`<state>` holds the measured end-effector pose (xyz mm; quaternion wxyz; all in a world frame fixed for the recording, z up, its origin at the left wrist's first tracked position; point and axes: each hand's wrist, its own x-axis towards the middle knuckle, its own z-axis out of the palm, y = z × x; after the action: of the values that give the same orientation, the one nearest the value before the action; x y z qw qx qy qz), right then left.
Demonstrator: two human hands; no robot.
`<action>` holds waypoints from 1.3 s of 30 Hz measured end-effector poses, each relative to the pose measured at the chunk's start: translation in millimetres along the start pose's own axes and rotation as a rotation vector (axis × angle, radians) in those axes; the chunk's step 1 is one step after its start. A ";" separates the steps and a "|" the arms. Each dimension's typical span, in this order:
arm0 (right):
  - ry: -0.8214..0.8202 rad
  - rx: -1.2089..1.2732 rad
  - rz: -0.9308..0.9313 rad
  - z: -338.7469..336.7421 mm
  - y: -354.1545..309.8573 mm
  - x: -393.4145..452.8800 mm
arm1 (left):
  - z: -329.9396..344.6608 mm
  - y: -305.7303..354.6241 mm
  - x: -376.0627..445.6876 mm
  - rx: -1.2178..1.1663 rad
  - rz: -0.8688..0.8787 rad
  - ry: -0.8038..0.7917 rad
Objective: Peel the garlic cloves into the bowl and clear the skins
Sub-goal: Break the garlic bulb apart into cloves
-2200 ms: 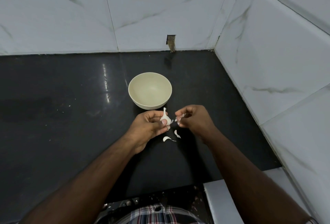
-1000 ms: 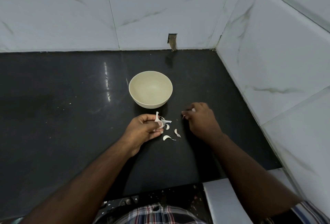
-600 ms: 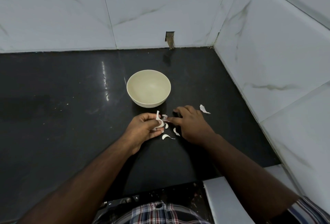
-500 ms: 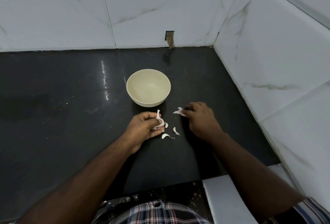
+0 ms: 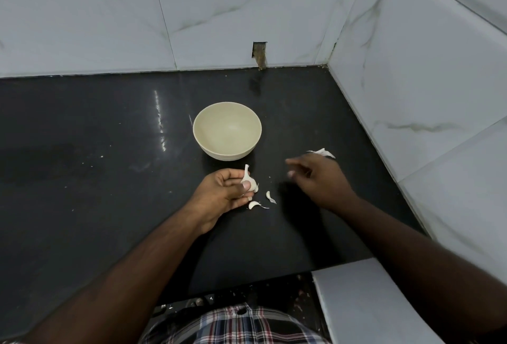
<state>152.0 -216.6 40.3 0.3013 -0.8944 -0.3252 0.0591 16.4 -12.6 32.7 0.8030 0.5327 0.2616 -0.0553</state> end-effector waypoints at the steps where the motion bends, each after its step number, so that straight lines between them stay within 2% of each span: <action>1: -0.099 0.138 0.073 3.2 -16.8 -1.6 | 0.5 -0.1 -0.2 -0.015 0.005 -0.003; 3: -0.209 0.326 0.143 14.9 -39.8 -5.5 | 1.9 0.4 -0.4 -0.060 0.013 -0.009; 9: -0.163 0.473 0.177 29.4 -58.2 -8.1 | 0.3 3.6 -2.0 -0.128 0.020 -0.030; 14: -0.161 0.542 0.229 31.0 -65.9 -7.0 | -0.6 4.5 -1.7 -0.090 0.043 0.021; 19: -0.161 0.562 0.266 33.4 -65.1 -4.3 | 2.5 6.2 -4.3 -0.053 0.076 0.029; 32: -0.007 0.449 0.337 37.2 -71.9 -0.3 | 11.6 8.5 1.3 -0.005 0.104 0.095; 37: -0.037 0.469 0.363 35.1 -73.0 -2.7 | 10.9 6.4 0.2 0.001 0.092 0.078; 39: -0.111 0.595 0.385 31.2 -69.7 -2.3 | 9.1 6.7 -1.1 -0.020 0.086 0.058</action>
<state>102.7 -160.2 55.0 0.5137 -0.8079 -0.1352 0.2552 21.2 -18.0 41.5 0.8019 0.5369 0.2622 -0.0027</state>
